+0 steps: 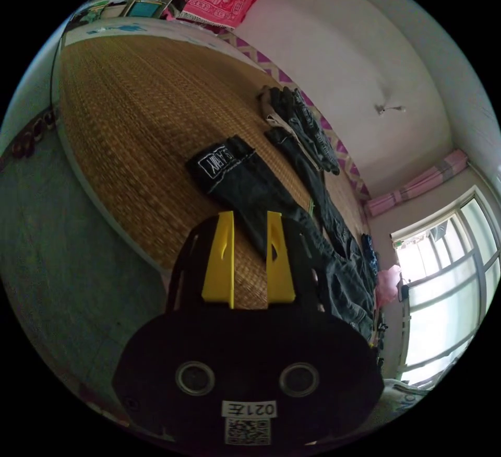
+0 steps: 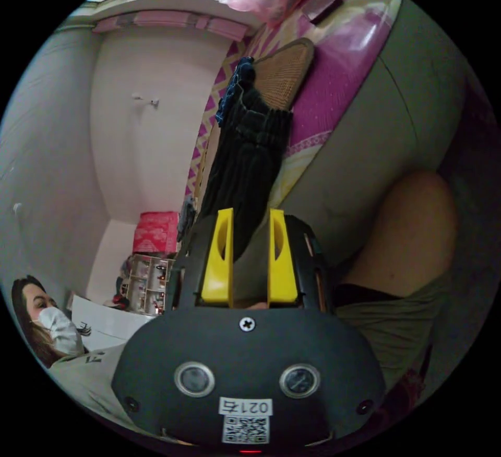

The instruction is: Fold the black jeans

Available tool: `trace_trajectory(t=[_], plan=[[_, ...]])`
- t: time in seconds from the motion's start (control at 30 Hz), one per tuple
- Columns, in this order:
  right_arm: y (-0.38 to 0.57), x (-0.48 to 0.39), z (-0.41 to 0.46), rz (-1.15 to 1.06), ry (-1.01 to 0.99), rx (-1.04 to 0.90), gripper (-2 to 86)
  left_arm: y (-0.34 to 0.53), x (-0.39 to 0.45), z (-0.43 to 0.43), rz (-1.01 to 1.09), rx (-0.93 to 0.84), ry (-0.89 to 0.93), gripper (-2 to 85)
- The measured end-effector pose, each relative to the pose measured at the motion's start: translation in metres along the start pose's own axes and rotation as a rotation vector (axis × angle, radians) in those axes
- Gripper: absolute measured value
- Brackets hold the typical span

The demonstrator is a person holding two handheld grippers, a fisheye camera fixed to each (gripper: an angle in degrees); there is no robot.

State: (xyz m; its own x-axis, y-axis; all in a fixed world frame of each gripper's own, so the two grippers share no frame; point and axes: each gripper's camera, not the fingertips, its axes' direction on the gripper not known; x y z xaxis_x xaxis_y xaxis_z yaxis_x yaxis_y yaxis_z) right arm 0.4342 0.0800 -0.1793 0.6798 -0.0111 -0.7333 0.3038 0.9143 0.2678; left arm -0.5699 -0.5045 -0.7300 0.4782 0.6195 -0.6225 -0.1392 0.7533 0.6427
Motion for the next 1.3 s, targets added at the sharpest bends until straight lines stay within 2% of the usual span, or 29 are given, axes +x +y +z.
trace_trajectory(t=[0.17,0.33,0.47,0.53,0.67,0.77,0.9,1.0,1.1,1.2,1.3], plan=[[-0.002,0.01,0.001,0.067,-0.086,0.1,8.8,-0.007,-0.005,0.006,-0.025,0.009,0.005,2.3],[-0.013,0.012,0.015,0.1,-0.153,0.095,1.9,-0.011,-0.015,0.013,-0.075,0.033,0.115,-0.8],[-0.026,-0.021,0.012,-0.009,-0.222,0.057,0.9,-0.028,0.024,-0.005,0.052,0.07,0.139,-0.9],[-0.045,-0.056,0.016,-0.098,-0.266,0.025,0.6,-0.052,0.071,-0.013,0.187,0.079,0.1,-0.9],[-0.094,-0.111,0.04,-0.212,-0.248,-0.006,0.5,-0.112,0.145,0.006,0.33,0.023,-0.003,-0.9],[-0.147,-0.142,0.084,-0.238,-0.195,-0.035,0.5,-0.168,0.2,0.054,0.377,-0.07,-0.078,-0.9],[-0.22,-0.148,0.17,-0.15,-0.096,-0.089,0.5,-0.228,0.26,0.157,0.447,-0.203,-0.247,-0.5],[-0.247,-0.131,0.23,-0.107,0.015,-0.126,0.6,-0.244,0.272,0.228,0.477,-0.255,-0.301,0.6],[-0.243,-0.114,0.251,-0.078,-0.002,-0.094,0.7,-0.244,0.272,0.252,0.509,-0.168,-0.37,0.8],[-0.222,-0.13,0.244,-0.175,-0.015,-0.089,1.1,-0.243,0.262,0.246,0.547,-0.071,-0.447,0.9],[-0.186,-0.171,0.244,-0.38,-0.003,-0.133,1.4,-0.233,0.254,0.24,0.615,-0.054,-0.406,2.2]])
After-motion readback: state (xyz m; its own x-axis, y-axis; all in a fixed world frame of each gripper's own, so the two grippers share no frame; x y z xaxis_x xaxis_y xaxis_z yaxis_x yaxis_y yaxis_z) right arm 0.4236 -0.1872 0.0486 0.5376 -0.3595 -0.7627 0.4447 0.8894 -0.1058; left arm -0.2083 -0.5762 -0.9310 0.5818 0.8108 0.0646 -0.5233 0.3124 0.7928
